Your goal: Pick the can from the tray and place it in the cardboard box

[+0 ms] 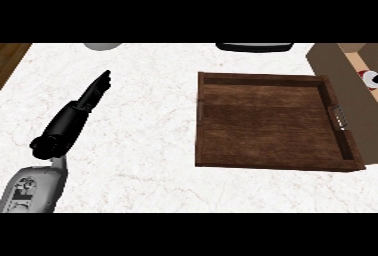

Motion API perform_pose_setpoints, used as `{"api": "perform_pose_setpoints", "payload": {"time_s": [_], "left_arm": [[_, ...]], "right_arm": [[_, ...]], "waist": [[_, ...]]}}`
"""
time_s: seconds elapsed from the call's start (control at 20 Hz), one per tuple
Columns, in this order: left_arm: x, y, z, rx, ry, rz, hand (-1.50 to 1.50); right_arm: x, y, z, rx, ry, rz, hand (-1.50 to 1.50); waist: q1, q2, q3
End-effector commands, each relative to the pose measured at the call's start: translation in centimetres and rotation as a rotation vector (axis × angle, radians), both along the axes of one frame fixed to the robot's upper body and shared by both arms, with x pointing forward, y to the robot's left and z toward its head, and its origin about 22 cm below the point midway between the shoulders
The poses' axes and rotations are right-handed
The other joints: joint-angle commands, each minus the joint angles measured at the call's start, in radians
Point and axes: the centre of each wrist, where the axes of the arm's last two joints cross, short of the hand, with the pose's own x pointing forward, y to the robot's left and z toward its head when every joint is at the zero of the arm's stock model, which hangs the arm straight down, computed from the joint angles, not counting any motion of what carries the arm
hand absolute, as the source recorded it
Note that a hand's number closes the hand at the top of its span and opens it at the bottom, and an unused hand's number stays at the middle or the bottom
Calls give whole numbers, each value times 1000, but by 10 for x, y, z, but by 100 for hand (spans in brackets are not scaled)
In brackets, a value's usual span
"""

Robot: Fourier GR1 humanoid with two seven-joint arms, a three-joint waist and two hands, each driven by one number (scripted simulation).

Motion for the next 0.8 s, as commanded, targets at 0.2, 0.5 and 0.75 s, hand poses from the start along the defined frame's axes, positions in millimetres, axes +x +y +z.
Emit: {"api": "perform_pose_setpoints", "payload": {"time_s": [0.2,0.5,0.75], "left_arm": [[-4,3,-9,-6,0,-3,0],[-5,2,-2,-3,8,20,0],[-6,12,-2,1,-17,2,0]], "right_arm": [[-5,-7,5,131,-303,150,-150],[-21,-36,38,464,-908,-75,-150],[-44,-64,5,569,-1049,-254,-150]], "waist": [[-3,-3,0],[-16,-9,5],[-5,2,2]]}}
